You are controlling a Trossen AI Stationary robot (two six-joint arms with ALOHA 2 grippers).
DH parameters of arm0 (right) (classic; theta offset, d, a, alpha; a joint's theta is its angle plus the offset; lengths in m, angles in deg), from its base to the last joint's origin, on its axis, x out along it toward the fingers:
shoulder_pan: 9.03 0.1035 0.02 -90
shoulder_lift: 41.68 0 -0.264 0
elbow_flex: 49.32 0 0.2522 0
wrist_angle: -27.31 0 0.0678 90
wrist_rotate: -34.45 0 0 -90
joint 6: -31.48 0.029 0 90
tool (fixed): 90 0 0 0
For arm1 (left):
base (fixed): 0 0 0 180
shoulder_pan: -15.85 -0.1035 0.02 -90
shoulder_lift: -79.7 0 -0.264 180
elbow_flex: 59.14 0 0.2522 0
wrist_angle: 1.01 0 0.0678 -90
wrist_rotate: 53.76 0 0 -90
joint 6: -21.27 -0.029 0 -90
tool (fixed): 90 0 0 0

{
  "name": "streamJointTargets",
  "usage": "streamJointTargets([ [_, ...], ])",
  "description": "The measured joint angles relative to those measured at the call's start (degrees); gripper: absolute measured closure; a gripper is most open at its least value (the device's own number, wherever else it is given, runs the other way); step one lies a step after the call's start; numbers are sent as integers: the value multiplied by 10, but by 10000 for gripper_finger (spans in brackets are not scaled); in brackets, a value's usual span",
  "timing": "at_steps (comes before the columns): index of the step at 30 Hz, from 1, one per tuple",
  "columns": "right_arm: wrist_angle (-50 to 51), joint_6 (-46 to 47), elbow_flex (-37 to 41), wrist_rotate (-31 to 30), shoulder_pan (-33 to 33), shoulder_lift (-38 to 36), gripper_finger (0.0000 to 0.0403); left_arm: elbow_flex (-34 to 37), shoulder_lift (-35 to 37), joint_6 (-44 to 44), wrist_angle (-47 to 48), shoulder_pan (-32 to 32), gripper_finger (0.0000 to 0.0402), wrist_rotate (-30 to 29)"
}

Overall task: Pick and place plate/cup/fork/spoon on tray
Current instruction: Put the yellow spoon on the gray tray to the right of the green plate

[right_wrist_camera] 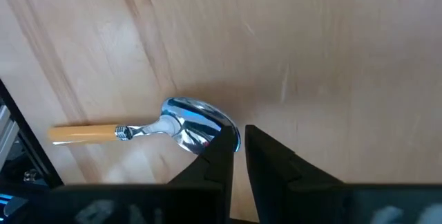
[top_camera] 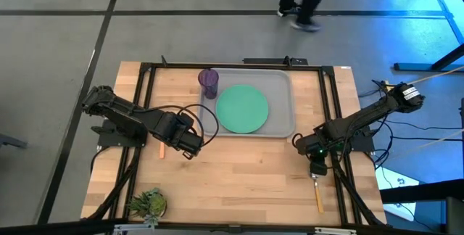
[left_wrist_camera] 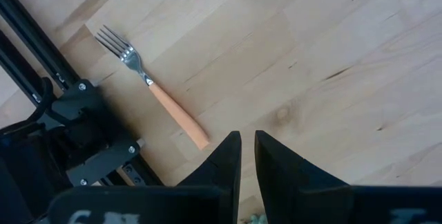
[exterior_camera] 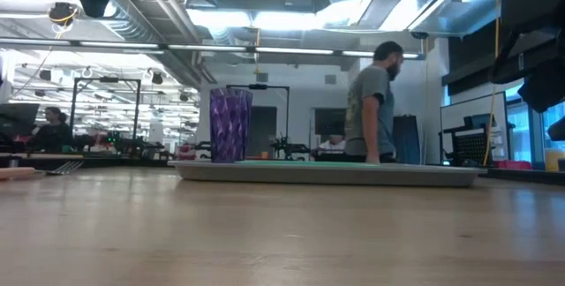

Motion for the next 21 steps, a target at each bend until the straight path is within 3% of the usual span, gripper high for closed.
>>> streamJointTargets([
  [21,-20,-3,0,3,0,0,359,0,0,0,0,0,365,-1],
])
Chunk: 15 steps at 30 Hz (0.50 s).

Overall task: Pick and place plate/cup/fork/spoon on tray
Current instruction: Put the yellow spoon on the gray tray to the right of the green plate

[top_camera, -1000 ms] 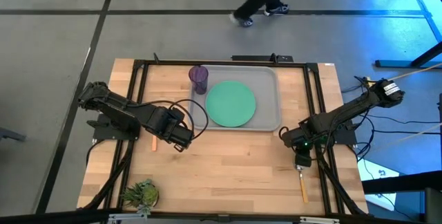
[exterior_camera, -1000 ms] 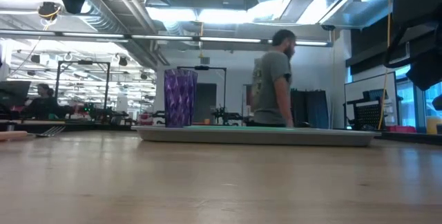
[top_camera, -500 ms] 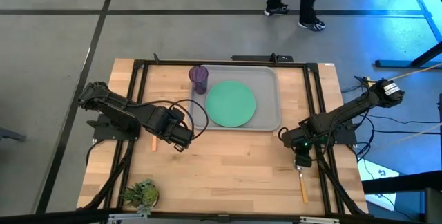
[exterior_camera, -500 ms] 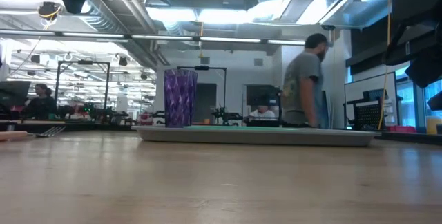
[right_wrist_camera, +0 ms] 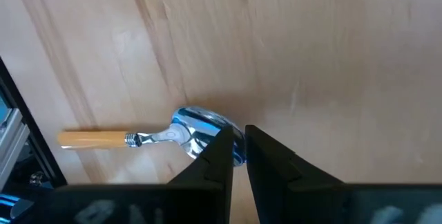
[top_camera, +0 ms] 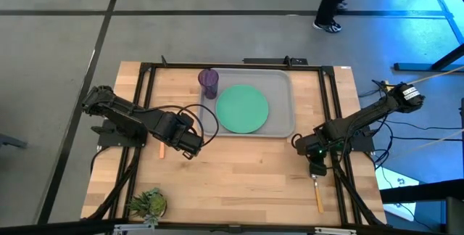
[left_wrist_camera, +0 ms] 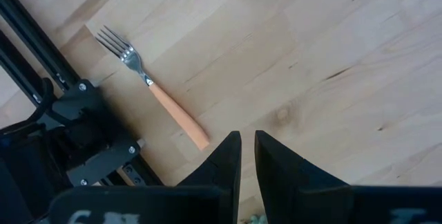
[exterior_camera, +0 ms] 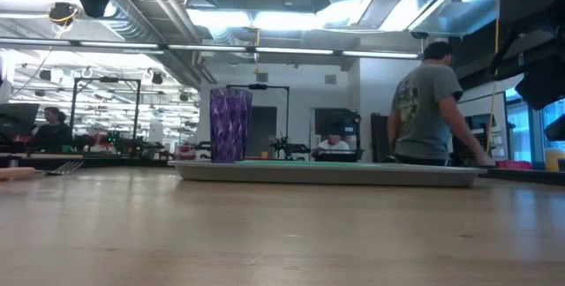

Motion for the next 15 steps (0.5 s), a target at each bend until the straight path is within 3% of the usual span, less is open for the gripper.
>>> streamJointTargets([
  [15,1,-26,0,2,2,0,359,0,0,0,0,0,365,-3],
])
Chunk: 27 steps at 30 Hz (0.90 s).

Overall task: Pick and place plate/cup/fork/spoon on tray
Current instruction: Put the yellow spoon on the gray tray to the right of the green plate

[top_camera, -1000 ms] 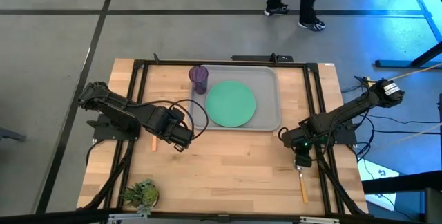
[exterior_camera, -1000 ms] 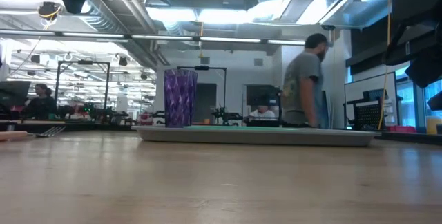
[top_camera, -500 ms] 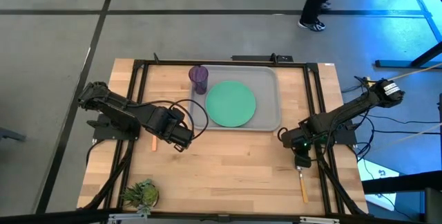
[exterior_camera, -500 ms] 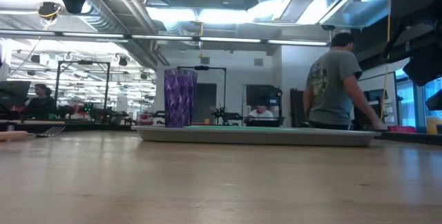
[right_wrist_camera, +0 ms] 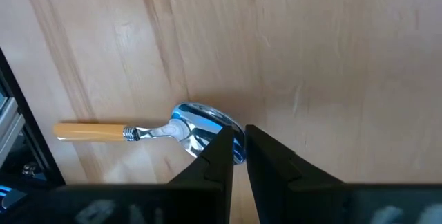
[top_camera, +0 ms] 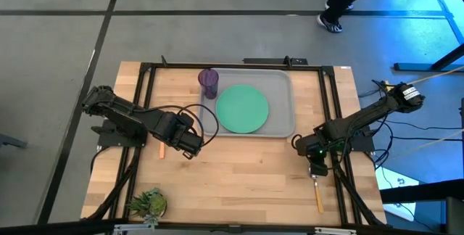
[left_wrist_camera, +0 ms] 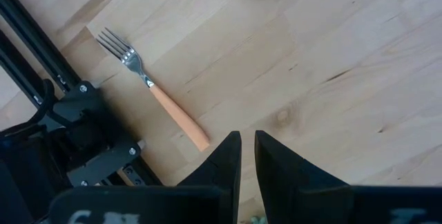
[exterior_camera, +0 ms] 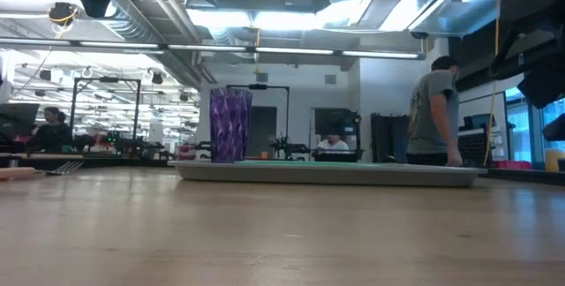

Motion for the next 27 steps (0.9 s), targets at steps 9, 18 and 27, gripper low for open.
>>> streamJointTargets([
  [9,-14,29,29,11,0,0,359,0,0,0,0,0,365,0],
  [18,-53,31,45,16,0,0,359,0,0,0,0,0,365,0],
  [27,-57,33,45,24,0,0,359,0,0,0,0,0,365,0],
])
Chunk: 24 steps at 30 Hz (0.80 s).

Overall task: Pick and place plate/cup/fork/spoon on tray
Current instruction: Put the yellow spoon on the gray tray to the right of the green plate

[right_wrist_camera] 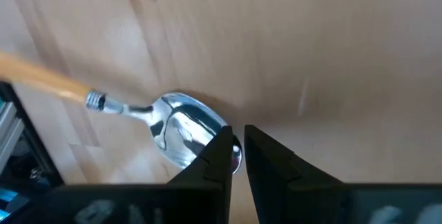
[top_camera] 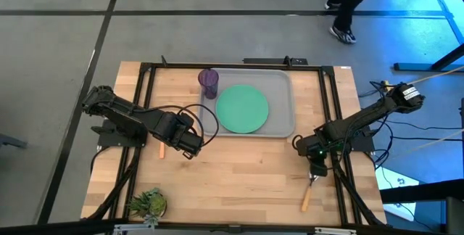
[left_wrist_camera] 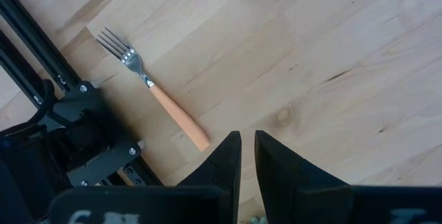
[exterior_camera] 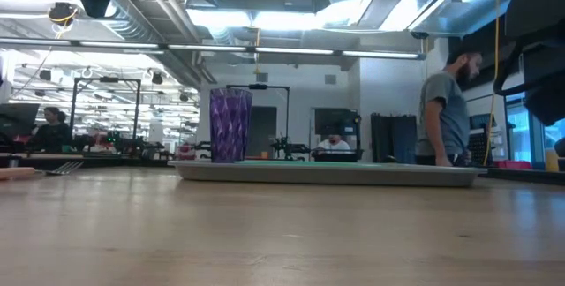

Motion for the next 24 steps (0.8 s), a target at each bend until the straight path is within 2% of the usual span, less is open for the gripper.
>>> streamJointTargets([
  [4,0,0,0,21,0,0,359,0,0,0,0,0,365,0],
  [12,0,12,-1,21,0,0,359,0,0,0,0,0,365,0],
  [20,8,-4,-42,-9,0,-1,359,0,0,0,0,0,365,0],
  [24,13,42,-60,-5,0,-1,359,0,0,0,-1,0,365,0],
])
